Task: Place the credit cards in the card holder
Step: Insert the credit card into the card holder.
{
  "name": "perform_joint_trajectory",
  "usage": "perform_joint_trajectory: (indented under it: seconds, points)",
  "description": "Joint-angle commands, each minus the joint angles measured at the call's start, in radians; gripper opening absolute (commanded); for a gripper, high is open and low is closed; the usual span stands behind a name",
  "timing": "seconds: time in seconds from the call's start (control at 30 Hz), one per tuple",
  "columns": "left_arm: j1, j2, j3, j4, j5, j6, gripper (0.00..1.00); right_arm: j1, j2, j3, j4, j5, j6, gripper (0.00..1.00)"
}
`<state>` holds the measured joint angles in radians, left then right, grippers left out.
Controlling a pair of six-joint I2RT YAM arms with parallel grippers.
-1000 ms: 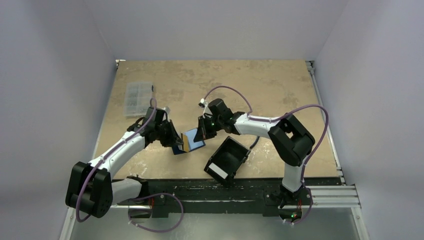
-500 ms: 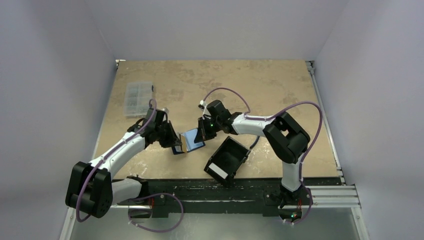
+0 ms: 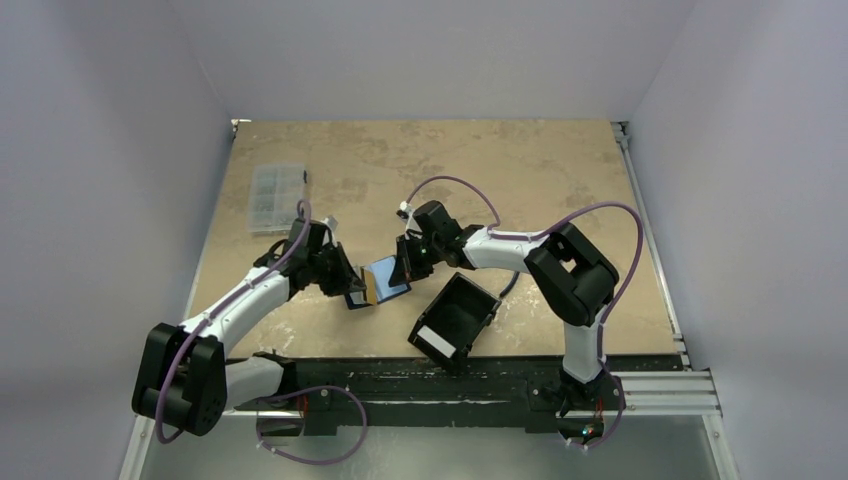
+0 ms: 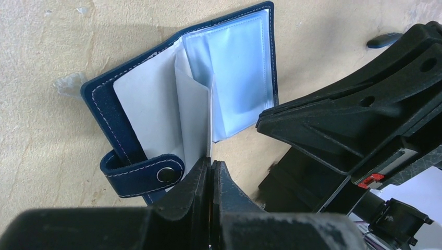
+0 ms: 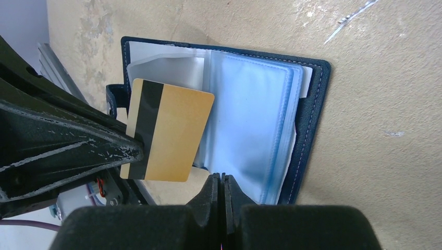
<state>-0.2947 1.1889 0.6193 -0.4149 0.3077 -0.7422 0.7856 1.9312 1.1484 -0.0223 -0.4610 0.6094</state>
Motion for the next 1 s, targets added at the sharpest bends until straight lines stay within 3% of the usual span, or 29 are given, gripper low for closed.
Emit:
perform_joint_trajectory:
  seconds: [0.0,0.73,0.97]
  points:
    - [0.014,-0.014,-0.025,0.035,0.022,-0.021,0.00,0.006,0.011,0.013,0.017,0.012,-0.016,0.00]
    - [0.056,-0.034,-0.101,0.172,0.106,-0.068,0.00,0.006,0.029,0.008,0.018,0.043,-0.032,0.00]
    - [0.063,-0.063,-0.121,0.203,0.145,-0.060,0.00,0.004,0.020,0.049,-0.054,0.081,-0.073,0.00]
